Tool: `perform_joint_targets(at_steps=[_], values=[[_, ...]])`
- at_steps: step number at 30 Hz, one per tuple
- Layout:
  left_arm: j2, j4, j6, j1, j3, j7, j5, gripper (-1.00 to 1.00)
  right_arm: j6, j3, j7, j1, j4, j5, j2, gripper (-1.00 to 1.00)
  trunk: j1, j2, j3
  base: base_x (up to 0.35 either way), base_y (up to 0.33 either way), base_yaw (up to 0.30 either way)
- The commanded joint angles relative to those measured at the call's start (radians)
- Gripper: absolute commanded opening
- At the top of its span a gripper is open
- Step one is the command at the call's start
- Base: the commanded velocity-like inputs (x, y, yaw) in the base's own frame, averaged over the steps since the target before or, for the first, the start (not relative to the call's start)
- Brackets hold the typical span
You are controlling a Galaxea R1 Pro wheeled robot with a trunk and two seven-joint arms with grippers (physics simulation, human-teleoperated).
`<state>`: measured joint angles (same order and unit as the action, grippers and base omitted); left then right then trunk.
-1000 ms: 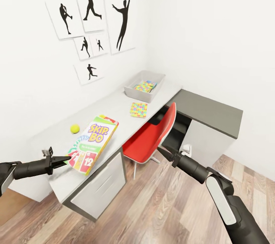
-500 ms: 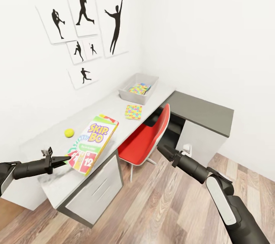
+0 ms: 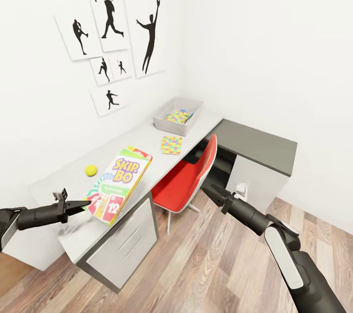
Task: Put all the toys in the child's room - the three board games (two on the bed and one on the table), the two jigsaw puzzles on the table, and the tennis ball on the table - inside the toy box on the table in the child's room.
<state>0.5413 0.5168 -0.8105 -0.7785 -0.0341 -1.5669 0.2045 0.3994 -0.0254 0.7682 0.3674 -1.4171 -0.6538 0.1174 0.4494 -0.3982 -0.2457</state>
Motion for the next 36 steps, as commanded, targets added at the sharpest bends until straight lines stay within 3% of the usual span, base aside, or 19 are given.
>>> perform_joint_targets(at_steps=[1, 15, 21, 36], values=[[0.0, 0.0, -0.01, 0.0, 0.001, -0.004, -0.001, -1.0, 0.009, -0.001, -0.001, 0.001, 0.0, -0.01, 0.001, 1.0, 0.001, -0.002, 0.0, -0.002, 0.0, 0.0], [-0.001, 0.0, -0.008, -0.001, 0.001, -0.004, -0.001, -1.0, 0.007, -0.002, -0.001, 0.001, 0.001, -0.008, 0.001, 1.0, 0.001, -0.002, 0.022, 0.029, -0.018, 0.0], [-0.001, 0.0, 0.041, 0.0, 0.0, -0.004, -0.001, -1.0, 0.007, -0.001, -0.001, 0.001, 0.001, -0.006, 0.001, 1.0, 0.001, -0.002, 0.032, 0.265, -0.112, 0.0], [-0.003, 0.0, 0.049, 0.001, 0.0, -0.004, 0.001, -1.0, 0.007, 0.0, -0.001, 0.001, 0.001, 0.007, 0.001, 1.0, 0.001, -0.002, 0.05, 0.283, -0.184, 0.0]])
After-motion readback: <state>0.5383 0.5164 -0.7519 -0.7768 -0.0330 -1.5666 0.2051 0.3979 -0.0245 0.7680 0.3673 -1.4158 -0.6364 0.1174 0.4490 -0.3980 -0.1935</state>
